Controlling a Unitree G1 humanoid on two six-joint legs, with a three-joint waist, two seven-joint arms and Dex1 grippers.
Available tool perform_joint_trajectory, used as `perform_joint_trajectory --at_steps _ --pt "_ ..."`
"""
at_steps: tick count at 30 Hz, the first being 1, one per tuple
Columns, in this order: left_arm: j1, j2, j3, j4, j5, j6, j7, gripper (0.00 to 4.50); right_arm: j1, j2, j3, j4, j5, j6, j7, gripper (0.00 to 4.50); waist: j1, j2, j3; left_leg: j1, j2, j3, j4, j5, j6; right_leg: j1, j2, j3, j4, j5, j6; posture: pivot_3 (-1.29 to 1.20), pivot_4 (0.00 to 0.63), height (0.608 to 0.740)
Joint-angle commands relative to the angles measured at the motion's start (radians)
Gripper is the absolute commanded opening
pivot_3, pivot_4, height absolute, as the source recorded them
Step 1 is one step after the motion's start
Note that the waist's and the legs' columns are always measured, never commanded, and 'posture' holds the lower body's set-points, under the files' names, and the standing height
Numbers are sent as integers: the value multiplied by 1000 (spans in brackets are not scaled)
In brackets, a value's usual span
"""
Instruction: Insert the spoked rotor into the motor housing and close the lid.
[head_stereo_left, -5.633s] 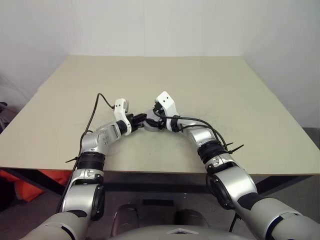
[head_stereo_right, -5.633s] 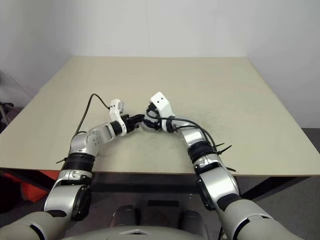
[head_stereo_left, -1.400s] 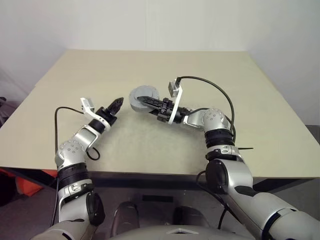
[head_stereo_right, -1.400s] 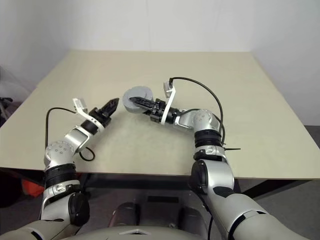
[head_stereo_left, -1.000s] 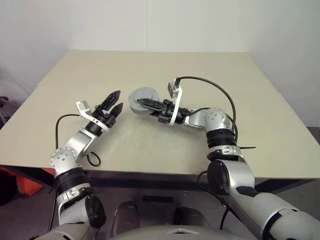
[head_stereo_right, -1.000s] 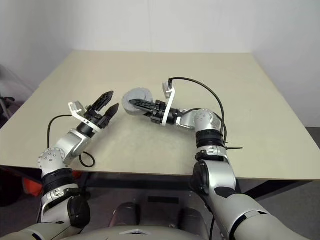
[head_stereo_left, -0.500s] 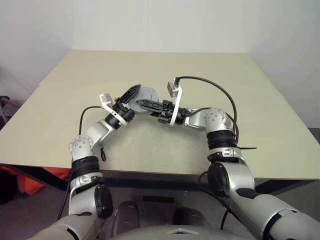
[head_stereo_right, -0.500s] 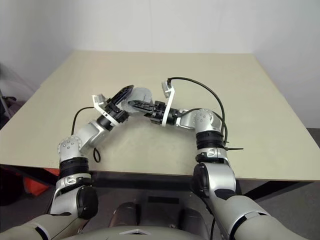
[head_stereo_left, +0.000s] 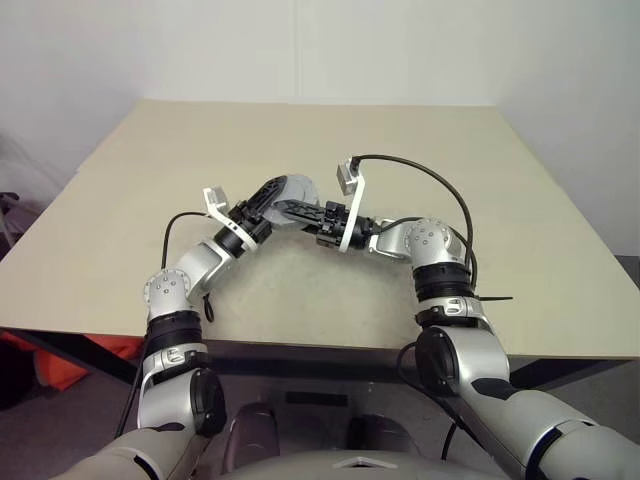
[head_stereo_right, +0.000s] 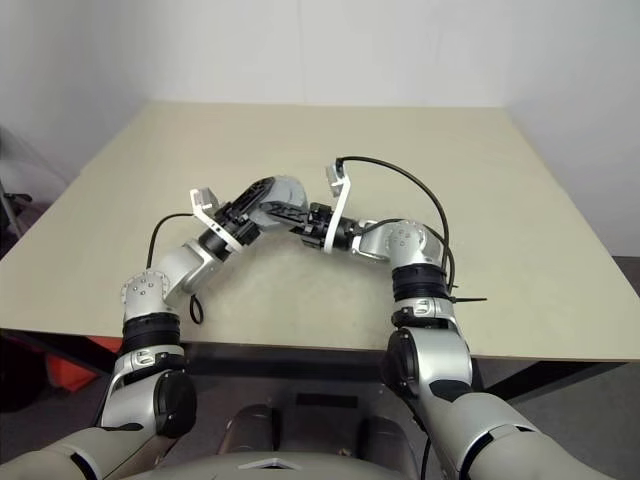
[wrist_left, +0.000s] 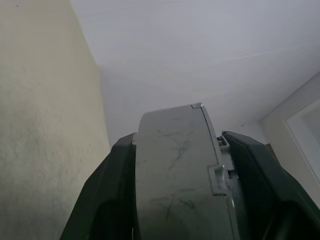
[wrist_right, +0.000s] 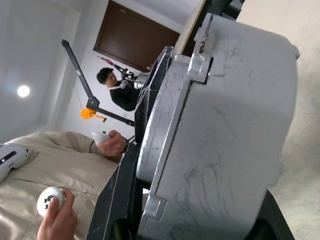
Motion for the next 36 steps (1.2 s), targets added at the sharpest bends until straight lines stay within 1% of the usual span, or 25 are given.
perform_joint_trajectory --at_steps 1,5,7,8,11,12,19,26,30,32,36 --pt "-12 10 -8 -26 13 -26 -11 2226 -32 6 -10 -13 18 -48 4 1966 0 0 0 0 0 0 0 0 0 0 0 0 0 0 0 0 0 740" --pt "-6 13 -11 -29 30 -42 -9 2226 -53 2 -19 94 -30 -117 -46 1966 -1 0 0 2 0 0 0 0 0 2 0 0 0 0 0 0 0 740" --pt "-2 14 -13 -31 37 -49 -7 2226 -56 -3 -15 119 -35 -135 -34 2684 -2 0 0 4 0 0 0 0 0 4 0 0 0 0 0 0 0 740" --pt "0 14 -14 -32 42 -55 -5 2226 -55 -4 -5 115 -43 -146 -37 2931 -2 0 0 5 0 0 0 0 0 5 0 0 0 0 0 0 0 740" --pt "5 13 -14 -32 53 -66 -4 2226 -57 1 16 116 -72 -182 -56 4053 -2 0 0 6 0 0 0 0 0 6 0 0 0 0 0 0 0 740" --pt "5 13 -14 -33 58 -71 -3 2226 -57 2 18 117 -75 -190 -56 4302 -2 0 0 5 0 0 0 0 0 6 0 0 0 0 0 0 0 740" --pt "10 11 -16 -31 98 -102 -5 2226 -57 7 16 130 -88 -219 -67 4302 -3 0 0 6 0 0 0 0 0 6 0 0 0 0 0 0 0 740" --pt "19 18 9 -19 126 -149 2 2154 -61 7 14 147 -101 -244 -76 4346 -4 0 0 6 0 0 0 0 0 6 0 0 0 0 0 0 0 740" --pt "17 32 50 -8 120 -181 15 2154 -62 9 17 158 -118 -272 -90 4346 -4 0 0 6 0 0 0 0 0 6 0 0 0 0 0 0 0 740" --pt "23 47 93 6 129 -235 31 2154 -65 9 19 171 -136 -298 -101 4346 -4 0 0 6 0 0 0 0 0 6 0 0 0 0 0 0 0 740" --pt "57 84 141 44 183 -331 76 2154 -73 5 15 194 -151 -325 -107 4346 -10 0 0 7 0 0 0 0 0 6 0 0 0 0 0 0 0 740"
